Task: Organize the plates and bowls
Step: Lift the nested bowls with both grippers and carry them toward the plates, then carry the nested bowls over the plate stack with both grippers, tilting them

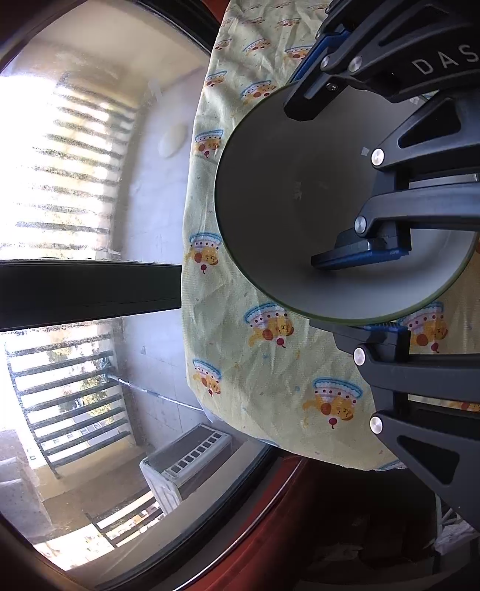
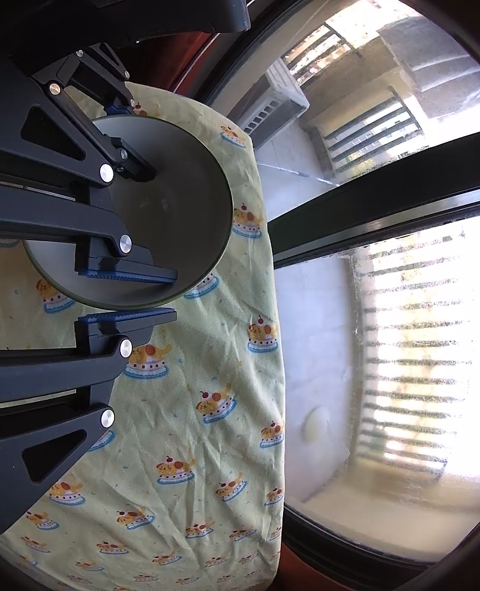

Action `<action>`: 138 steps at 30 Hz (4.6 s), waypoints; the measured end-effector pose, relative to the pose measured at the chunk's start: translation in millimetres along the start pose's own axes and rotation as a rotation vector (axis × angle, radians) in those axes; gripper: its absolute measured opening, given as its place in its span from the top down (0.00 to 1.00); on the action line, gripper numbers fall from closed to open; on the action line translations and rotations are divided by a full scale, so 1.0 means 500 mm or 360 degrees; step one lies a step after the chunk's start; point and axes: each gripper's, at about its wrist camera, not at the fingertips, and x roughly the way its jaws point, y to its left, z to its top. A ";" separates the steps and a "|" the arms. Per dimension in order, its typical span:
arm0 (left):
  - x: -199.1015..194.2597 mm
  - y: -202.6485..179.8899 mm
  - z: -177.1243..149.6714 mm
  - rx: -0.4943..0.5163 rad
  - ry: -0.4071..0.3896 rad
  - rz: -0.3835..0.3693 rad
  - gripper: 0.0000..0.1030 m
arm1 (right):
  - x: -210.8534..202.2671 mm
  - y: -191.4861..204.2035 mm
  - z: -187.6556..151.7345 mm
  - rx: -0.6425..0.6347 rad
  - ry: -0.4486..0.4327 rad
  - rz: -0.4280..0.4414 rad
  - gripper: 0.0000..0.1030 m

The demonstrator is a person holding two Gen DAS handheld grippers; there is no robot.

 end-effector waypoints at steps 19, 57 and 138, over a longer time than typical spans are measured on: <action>-0.143 -0.083 -0.091 0.0022 -0.0033 -0.0030 0.78 | -0.147 -0.088 -0.078 0.0022 -0.0023 -0.0022 0.84; -0.396 -0.469 -0.348 -0.0247 -0.0121 0.0006 0.78 | -0.433 -0.513 -0.250 -0.0190 -0.0074 0.0154 0.84; -0.288 -0.498 -0.454 0.0290 0.0186 -0.0523 0.21 | -0.395 -0.565 -0.436 0.0160 0.0136 -0.0174 0.38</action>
